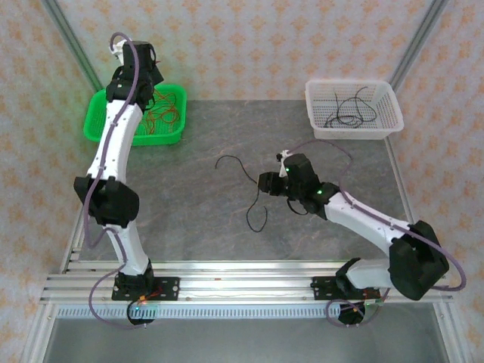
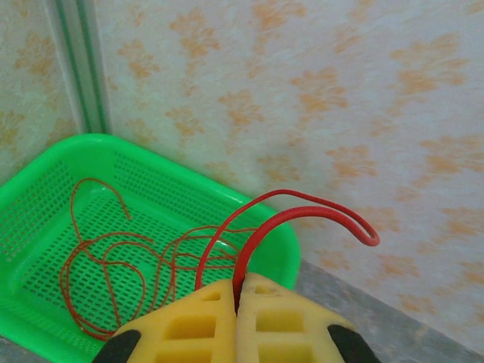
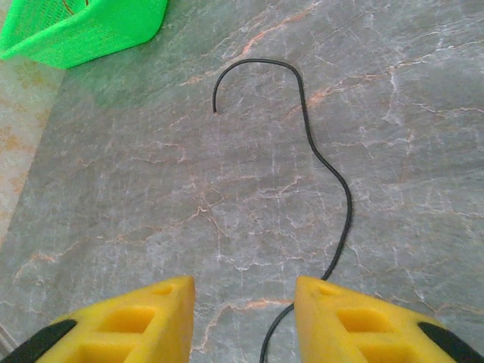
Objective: Untangle the cables
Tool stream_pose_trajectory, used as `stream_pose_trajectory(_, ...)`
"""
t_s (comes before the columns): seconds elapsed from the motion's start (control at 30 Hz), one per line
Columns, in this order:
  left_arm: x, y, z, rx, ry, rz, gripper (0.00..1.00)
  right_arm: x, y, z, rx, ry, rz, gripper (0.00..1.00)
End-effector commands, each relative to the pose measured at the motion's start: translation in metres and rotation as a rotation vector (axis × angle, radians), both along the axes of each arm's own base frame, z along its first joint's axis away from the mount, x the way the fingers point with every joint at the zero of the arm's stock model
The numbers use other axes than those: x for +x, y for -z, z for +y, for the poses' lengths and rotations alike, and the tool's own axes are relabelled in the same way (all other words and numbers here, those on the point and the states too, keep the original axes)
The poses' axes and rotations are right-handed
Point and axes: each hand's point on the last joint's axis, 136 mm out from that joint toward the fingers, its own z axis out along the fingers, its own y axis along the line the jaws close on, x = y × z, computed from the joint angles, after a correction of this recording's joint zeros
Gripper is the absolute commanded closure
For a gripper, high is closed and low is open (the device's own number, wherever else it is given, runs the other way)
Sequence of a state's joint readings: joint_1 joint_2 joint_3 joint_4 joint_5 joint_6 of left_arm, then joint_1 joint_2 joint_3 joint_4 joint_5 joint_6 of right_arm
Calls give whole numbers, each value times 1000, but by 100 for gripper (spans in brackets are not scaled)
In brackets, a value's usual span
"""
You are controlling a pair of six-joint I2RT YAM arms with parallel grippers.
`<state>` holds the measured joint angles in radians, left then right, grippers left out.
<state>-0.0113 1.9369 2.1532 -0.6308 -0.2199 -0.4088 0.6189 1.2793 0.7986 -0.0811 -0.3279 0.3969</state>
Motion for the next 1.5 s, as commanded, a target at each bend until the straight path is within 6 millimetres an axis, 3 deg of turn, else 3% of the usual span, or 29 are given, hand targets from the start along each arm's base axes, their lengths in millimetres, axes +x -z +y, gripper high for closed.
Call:
stream_pose_trajectory(0.0, 12, 17, 33, -35, -105, -12, 100, -2, -5, -13, -51, 31, -16, 61)
stream_pose_trajectory(0.2, 32, 66, 72, -173, -206, -66, 100, -6, 4, -18, -79, 25, -12, 61)
stream_pose_trajectory(0.4, 41, 110, 97, -264, -270, -129, 100, -6, 12, -18, -100, 18, -3, 61)
stream_pose_trajectory(0.8, 27, 184, 129, -366, -379, -186, 100, -2, 22, -11, -101, 2, 21, 61)
stream_pose_trajectory(0.97, 32, 215, 125, -379, -360, -117, 100, -1, 23, -10, -99, 1, 28, 61)
stream_pose_trajectory(1.13, 32, 222, 124, -375, -348, -96, 100, 0, 20, -9, -95, 2, 25, 61)
stream_pose_trajectory(1.47, 37, 183, 120, -353, -301, -120, 46, 1, 19, -9, -89, 8, 28, 61)
